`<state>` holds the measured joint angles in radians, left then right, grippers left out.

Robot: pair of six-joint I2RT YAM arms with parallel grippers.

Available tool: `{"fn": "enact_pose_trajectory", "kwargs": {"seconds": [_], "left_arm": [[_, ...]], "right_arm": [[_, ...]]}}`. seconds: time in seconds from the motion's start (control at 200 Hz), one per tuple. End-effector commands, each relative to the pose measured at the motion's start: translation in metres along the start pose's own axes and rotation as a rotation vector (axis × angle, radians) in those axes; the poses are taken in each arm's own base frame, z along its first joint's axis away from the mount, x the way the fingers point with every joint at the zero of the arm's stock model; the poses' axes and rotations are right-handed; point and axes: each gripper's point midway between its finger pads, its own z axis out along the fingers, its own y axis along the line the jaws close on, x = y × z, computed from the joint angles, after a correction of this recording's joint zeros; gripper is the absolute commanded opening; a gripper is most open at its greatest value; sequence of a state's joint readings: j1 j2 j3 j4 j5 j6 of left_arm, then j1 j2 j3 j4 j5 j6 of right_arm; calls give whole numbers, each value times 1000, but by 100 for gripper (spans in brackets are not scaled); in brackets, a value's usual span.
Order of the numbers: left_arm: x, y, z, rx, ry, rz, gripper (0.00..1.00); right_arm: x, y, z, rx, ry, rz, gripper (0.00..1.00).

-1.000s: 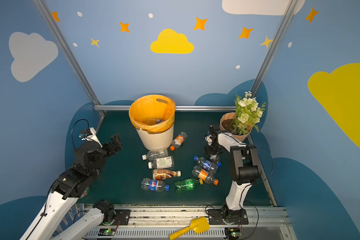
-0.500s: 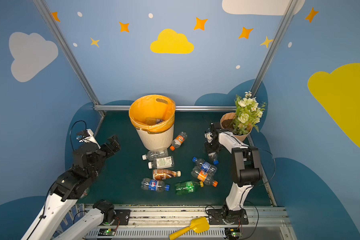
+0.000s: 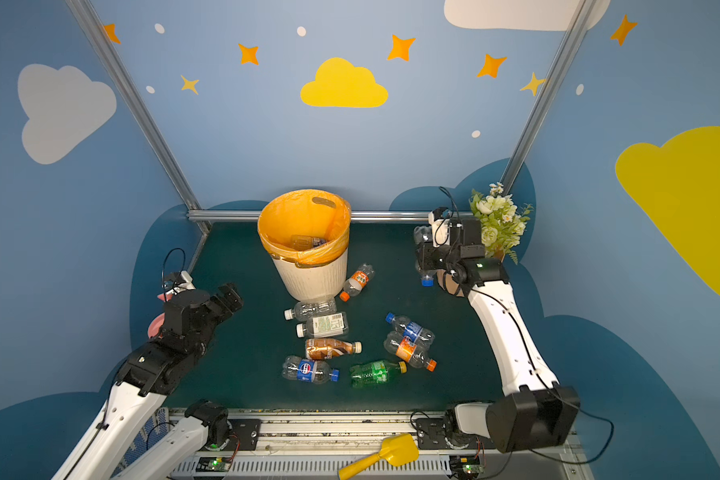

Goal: Throw the plastic bottles in the bin
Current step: 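Lift the blue-label bottle over the bin and release it with the right gripper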

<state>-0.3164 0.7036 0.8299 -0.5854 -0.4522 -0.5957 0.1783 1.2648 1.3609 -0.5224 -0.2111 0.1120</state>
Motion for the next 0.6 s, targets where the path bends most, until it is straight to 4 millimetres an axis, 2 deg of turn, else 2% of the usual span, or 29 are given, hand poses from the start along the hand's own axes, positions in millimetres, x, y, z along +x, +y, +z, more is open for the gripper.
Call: {"fn": "enact_pose_trajectory", "kwargs": {"seconds": [0.0,0.085,0.15,0.265,0.385,0.491,0.531,0.576,0.596], "left_arm": [[18,14,7,-35,60,-46,100],[31,20,12,-48,101,-62,100],[40,24,15,-56,129,-76,100],[52,32,18,-71,163,-95,100],[62,37,19,-77,185,-105,100],[67,38,20,-73,199,-109,100],[69,36,21,-67,206,-111,100],[71,34,23,-58,218,-113,100],[72,33,24,-56,224,-112,100]], "right_arm": [[-66,35,-43,-151,-262,61,38],[-93,57,-66,-257,-372,101,38],[-111,77,-76,-355,-432,122,38],[-134,119,-75,-495,-475,118,38],[-135,179,-42,-621,-389,69,40],[-119,230,9,-733,-233,51,42],[-111,245,30,-753,-170,35,43],[-99,262,54,-791,-91,2,48],[-100,266,61,-794,-69,-10,49]]}}
